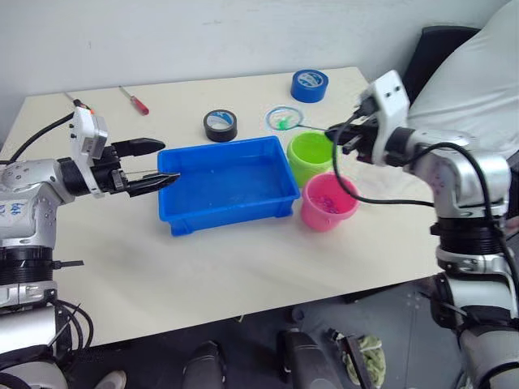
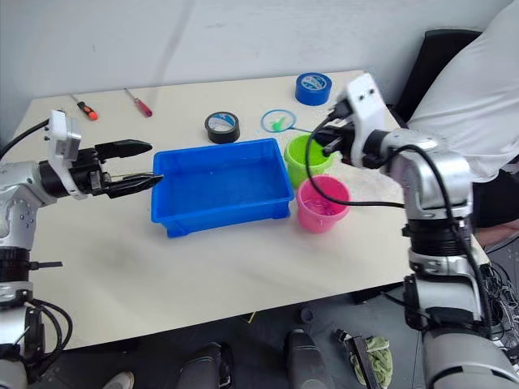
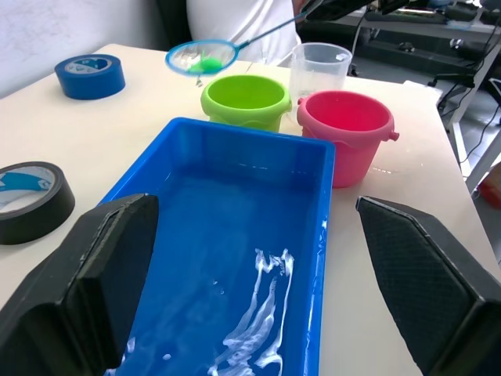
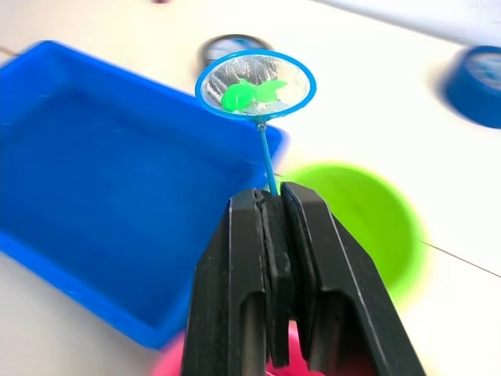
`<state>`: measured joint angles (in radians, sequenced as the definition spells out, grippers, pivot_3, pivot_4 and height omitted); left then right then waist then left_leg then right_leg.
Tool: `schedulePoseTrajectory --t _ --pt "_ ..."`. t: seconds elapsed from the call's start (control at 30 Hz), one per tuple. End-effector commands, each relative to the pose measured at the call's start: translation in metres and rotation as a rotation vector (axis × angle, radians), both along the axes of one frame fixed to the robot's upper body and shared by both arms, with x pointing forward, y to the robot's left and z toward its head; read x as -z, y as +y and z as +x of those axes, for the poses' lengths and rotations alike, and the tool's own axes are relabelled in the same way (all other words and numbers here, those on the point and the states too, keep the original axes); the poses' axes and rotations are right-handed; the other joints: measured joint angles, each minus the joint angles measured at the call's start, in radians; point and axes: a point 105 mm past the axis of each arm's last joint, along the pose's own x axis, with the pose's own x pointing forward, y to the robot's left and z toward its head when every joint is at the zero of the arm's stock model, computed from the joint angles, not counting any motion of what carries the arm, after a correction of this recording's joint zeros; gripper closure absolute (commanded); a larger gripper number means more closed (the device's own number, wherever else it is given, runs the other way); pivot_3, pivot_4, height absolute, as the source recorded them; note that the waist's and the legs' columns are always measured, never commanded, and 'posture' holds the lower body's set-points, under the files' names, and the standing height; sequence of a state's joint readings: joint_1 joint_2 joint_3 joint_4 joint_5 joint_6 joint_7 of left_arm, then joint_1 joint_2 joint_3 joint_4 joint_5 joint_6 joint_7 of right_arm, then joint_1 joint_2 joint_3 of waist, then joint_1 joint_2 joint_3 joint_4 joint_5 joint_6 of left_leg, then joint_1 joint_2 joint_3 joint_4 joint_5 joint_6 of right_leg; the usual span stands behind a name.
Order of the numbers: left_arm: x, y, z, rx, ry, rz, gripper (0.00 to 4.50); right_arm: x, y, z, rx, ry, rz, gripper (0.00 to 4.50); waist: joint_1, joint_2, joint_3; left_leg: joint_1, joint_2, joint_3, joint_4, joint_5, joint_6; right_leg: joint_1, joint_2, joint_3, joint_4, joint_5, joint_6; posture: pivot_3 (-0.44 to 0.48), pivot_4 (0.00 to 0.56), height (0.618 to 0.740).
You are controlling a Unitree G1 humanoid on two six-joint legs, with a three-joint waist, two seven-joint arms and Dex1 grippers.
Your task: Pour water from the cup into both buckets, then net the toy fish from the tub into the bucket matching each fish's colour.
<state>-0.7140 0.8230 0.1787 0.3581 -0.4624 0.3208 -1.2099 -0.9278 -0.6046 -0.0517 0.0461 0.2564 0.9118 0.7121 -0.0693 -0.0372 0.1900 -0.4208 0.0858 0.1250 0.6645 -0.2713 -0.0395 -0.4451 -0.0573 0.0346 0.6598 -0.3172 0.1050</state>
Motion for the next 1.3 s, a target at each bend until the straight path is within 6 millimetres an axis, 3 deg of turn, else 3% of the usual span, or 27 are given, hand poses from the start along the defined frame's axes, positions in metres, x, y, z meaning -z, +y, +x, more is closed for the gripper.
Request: schedulePoseTrajectory --t 0.03,0.13,0.23,0.6,0.87,1.1,1.3 --pt "-0.010 -0.004 0.006 0.028 -0.044 0.014 0.08 -0.008 -0.029 -0.006 0.062 -0.043 -0.022 4.50 -0.002 0.000 0.000 0.000 0.000 0.000 0.000 0.000 0.000 0.000 0.000 0.000 0.000 0.000 0.000 0.000 0.150 0.731" --pt "-0.009 -0.007 0.010 0.045 -0.045 0.015 0.08 -0.001 -0.045 -0.007 0.113 -0.047 -0.092 4.50 0.000 0.000 0.000 0.000 0.000 0.001 0.000 0.000 0.000 0.000 0.000 0.001 0.000 0.000 0.000 0.000 0.150 0.731" --pt "-0.008 -0.011 0.013 0.061 -0.045 0.016 0.08 0.008 -0.051 -0.006 0.144 -0.101 -0.268 4.50 0.004 0.000 0.000 0.000 0.000 0.001 0.000 0.000 0.000 0.000 0.000 0.001 0.000 0.000 0.000 0.000 0.150 0.731" --pt "-0.005 -0.015 0.015 0.081 -0.037 0.017 0.08 0.022 -0.026 -0.013 0.018 -0.452 -0.906 4.50 0.011 0.001 0.001 0.000 0.000 0.001 0.002 0.001 0.001 0.000 0.000 0.001 0.000 0.001 0.001 0.000 0.150 0.731" --pt "-0.002 -0.013 0.014 0.076 -0.033 0.016 0.08 0.021 -0.026 -0.011 -0.025 -0.684 -1.285 4.50 0.015 0.001 0.001 0.000 -0.001 0.001 0.002 0.001 0.000 0.000 0.000 0.001 0.001 0.001 0.001 0.000 0.150 0.731" --pt "-0.001 -0.013 0.011 0.080 -0.030 0.014 0.08 0.014 -0.026 -0.012 -0.011 -0.702 -1.224 4.50 0.013 0.001 0.001 0.000 -0.001 0.001 0.002 0.001 0.000 0.000 0.000 0.001 0.001 0.001 0.001 0.000 0.150 0.731" --pt "-0.008 -0.010 -0.004 0.125 -0.014 0.018 0.08 -0.021 -0.006 -0.032 -0.067 -0.629 -0.839 4.50 0.014 0.001 0.001 0.000 0.000 0.001 0.003 0.002 -0.001 0.000 0.000 0.001 0.002 0.001 0.001 0.000 0.150 0.731"
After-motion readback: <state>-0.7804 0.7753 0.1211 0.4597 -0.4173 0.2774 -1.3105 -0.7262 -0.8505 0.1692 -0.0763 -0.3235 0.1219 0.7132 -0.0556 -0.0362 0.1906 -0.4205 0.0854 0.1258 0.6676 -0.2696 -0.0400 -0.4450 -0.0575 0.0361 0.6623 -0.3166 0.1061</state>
